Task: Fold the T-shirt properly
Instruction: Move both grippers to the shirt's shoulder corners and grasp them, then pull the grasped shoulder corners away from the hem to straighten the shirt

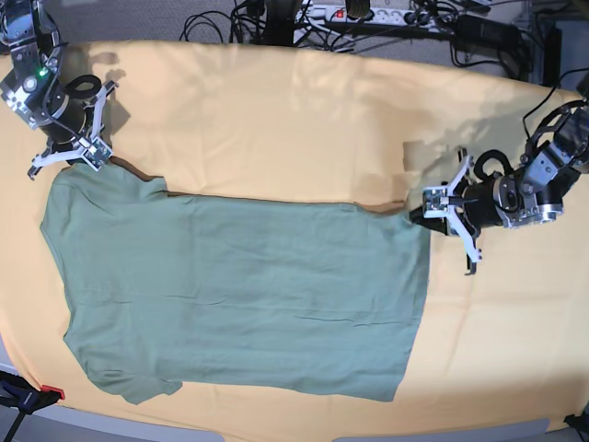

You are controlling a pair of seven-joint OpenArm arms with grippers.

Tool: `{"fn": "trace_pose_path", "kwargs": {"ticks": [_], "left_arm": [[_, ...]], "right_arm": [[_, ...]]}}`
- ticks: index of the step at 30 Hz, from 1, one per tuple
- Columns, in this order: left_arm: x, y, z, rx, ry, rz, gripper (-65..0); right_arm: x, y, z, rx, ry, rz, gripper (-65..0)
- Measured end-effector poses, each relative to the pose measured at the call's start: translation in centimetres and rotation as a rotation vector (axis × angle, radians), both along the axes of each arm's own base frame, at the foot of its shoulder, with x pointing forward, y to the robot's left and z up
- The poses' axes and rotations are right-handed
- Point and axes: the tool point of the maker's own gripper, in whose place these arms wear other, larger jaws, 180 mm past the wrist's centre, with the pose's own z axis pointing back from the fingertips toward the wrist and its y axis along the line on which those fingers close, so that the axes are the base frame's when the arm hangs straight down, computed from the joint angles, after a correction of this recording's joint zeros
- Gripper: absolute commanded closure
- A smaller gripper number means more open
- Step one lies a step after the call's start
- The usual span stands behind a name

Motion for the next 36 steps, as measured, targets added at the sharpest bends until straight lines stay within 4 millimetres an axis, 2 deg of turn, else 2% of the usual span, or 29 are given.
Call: {"fn": "trace_pose_path", "kwargs": {"ticks": [7,13,16,19,24,27,34,36], "left_arm": [[-0.7,0.5,0.6,0.012,0.018,-0.016,0.0],[-3.4,1.1,0.0,0.029,0.155,-0.063,0.0],[-4.1,1.5,1.0,0.009,0.175,-0.057,0.0],[-5.2,0.9,2.6,-0.033,0.188,-0.07,0.0],[-7.7,0.4,5.3,-0.049,0.202,-0.12,0.0],[-9.5,0.1,6.3,-0.047,0.218,-0.15,0.0],[-15.2,0.4,5.0,-0.004,0.357,-0.2,0.0],[-16.2,0.5,4.4,0.01,0.38,-0.212,0.0]], "right_arm": [[-3.4,-0.2,1.0,-0.142,-0.005,0.002,0.0],[-7.1,-0.6,1.9,-0.218,0.046,0.004,0.0],[-8.3,-1.4,2.3,-0.237,0.065,-0.006,0.0],[-9.3,-1.5,2.6,-0.245,0.083,-0.001,0.0],[-11.0,-0.1,3.2,-0.227,0.107,0.037,0.0],[-12.5,-0.3,2.7,-0.234,0.159,0.038,0.0],[-15.8,-0.5,1.8,-0.242,0.263,0.042,0.0],[-16.7,-0.5,1.6,-0.242,0.294,0.051,0.0]]}}
